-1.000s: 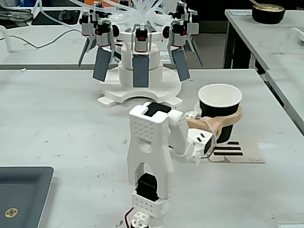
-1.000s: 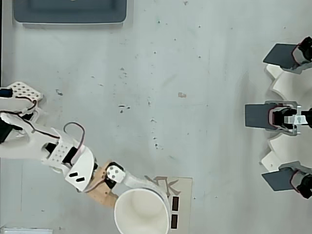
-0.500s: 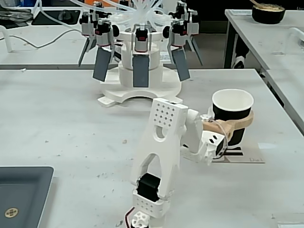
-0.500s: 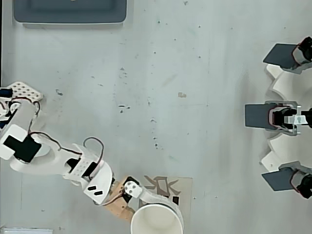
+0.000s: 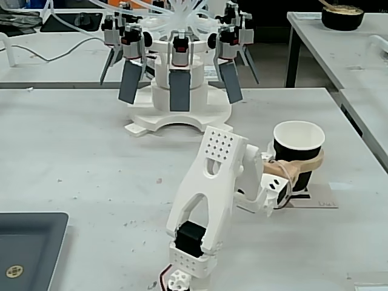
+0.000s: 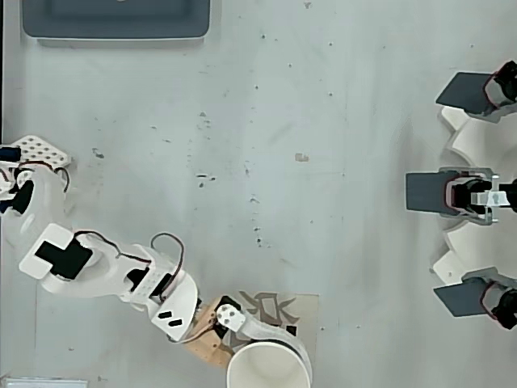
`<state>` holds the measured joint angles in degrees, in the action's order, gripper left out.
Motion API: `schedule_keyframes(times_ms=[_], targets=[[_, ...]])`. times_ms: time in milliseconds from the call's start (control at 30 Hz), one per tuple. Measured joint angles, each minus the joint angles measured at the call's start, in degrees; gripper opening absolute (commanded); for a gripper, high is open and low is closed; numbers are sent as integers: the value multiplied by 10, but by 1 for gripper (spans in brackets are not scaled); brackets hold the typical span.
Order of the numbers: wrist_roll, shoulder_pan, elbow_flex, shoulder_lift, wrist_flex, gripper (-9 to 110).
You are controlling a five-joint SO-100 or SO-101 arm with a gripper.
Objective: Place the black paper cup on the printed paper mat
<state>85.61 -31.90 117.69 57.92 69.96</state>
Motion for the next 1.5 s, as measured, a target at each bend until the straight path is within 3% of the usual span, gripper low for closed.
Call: schedule_keyframes(times_ms=[467, 867, 1500], targets=[[-11, 0, -4, -16, 1, 15], [8, 0, 2, -16, 1, 43], [60, -54, 165, 158, -64, 62]])
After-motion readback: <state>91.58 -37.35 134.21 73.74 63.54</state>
